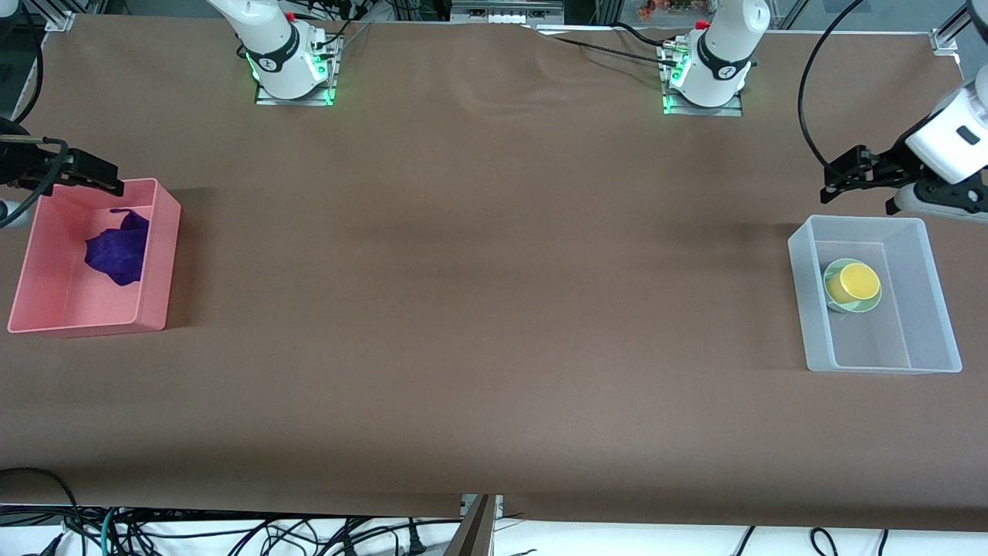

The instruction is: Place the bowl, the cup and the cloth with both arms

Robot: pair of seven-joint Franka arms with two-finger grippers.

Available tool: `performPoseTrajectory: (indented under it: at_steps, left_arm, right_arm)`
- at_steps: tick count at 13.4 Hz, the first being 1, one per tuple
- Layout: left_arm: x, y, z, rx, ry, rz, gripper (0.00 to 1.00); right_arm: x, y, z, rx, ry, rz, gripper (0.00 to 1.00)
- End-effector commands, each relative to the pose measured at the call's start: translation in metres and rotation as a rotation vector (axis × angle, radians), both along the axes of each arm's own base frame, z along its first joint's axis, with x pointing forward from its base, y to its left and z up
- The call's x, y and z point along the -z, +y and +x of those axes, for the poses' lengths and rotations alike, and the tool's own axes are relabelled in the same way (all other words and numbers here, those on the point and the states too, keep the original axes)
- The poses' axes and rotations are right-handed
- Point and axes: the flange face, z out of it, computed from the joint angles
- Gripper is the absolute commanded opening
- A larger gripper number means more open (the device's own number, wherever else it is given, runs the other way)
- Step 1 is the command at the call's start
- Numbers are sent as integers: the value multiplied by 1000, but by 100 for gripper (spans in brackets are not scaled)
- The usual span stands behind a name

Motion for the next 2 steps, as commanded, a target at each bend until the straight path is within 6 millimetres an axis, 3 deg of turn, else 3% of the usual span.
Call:
performPoseTrajectory:
  at_steps: [1,2]
  left_arm:
    - [-7,-5,-9,-12,-20,55,100]
    - [-7,-5,-10,-7,-15,53,100]
  right_arm:
    - [-4,-1,0,15,-1,2,99]
    - [-5,-1,0,15,-2,2,99]
